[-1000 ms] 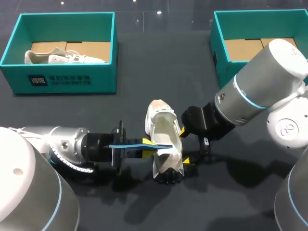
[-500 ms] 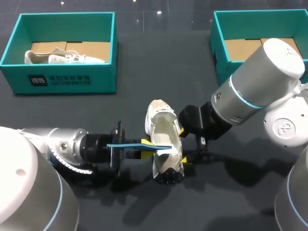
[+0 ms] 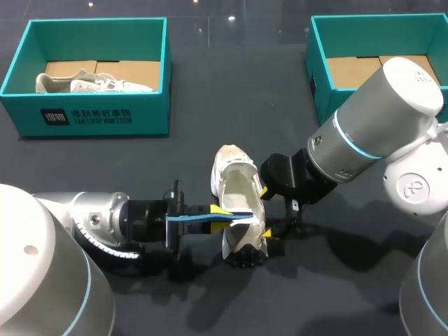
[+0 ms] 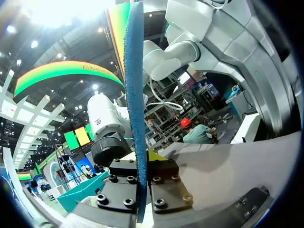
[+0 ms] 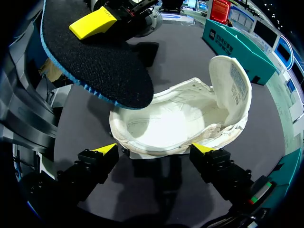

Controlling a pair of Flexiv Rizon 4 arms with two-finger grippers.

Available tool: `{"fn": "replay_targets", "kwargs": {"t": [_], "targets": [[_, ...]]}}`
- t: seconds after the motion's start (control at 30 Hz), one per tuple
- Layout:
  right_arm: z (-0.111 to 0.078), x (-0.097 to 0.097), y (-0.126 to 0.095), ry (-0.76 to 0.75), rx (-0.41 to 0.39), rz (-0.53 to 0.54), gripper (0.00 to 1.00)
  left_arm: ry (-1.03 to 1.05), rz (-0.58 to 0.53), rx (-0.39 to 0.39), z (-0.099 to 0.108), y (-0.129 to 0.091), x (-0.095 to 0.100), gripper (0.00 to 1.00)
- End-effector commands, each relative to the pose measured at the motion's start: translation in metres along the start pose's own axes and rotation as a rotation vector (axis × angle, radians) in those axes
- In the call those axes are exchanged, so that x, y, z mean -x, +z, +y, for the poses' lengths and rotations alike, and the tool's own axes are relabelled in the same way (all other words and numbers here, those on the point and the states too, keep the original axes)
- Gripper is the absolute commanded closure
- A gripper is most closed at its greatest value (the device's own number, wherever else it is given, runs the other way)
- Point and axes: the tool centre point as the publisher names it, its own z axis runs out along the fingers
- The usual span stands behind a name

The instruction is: Take the shoe out of the shoebox, open the shoe tongue, remove and reinsert the insole, then place the shoe into the shoebox

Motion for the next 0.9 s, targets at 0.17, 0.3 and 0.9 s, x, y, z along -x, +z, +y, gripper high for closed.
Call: {"fn": "replay_targets", "kwargs": {"t": [0.17, 0.3, 0.9], "targets": [[-0.001, -0.001, 0.001, 0.0, 0.0, -0.002, 0.0, 0.012, -0.044, 0.019, 0.004, 0.011, 0.0, 1.0], [-0.001, -0.001, 0.001, 0.0, 0.0, -0.002, 0.0, -0.005, -0.054, 0.029, 0.008, 0.011, 0.001, 1.0], [-0.001, -0.001, 0.001, 0.0, 0.0, -0.002, 0.0, -0.08, -0.068, 0.072, 0.029, 0.02, -0.002, 1.0]]}}
